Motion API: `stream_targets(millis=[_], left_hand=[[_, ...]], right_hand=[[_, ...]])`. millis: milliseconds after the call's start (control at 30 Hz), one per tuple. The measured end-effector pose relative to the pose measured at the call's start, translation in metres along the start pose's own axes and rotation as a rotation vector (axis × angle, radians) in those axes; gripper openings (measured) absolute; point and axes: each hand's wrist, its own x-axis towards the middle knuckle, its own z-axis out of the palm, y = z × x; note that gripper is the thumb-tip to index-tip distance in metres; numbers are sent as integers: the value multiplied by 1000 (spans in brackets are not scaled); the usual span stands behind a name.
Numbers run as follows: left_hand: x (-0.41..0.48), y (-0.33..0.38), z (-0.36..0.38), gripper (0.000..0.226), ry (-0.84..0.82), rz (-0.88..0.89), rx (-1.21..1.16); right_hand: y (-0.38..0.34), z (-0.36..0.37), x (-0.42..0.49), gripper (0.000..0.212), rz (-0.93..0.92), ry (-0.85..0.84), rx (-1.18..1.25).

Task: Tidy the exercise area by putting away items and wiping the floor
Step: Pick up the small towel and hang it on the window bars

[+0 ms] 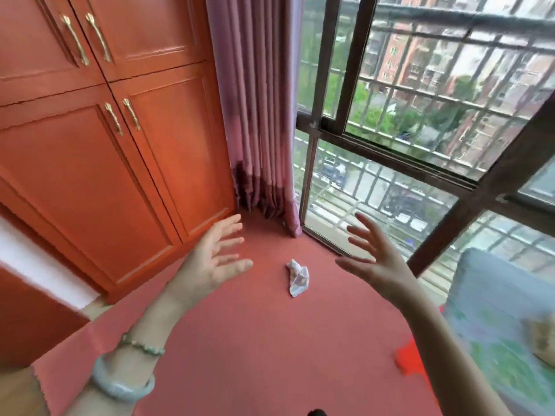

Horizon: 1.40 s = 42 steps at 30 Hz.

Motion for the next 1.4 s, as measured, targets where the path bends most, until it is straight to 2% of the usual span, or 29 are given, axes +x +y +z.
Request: stream_targets(millis=[200, 400, 867, 1067, 1267, 1400], left_hand=[[87, -16, -4, 74, -124, 9, -6], [176, -39, 4, 74, -200, -7, -20], [408, -73, 31, 67, -297, -102, 44], [474, -99, 33, 65, -370, -140, 50], [541, -132, 34, 61, -510, -154, 52], [586, -176, 32, 65, -622, -131, 186]], right_hand=[[13, -5, 42, 84, 60, 147, -7], [39, -18, 107, 82, 114, 220, -25], [88, -68, 316, 76, 212, 251, 30], [106, -71, 365, 76, 282, 266, -2], [124, -56, 397, 76, 368, 360, 1], [147, -35, 414, 69, 476, 452, 19]])
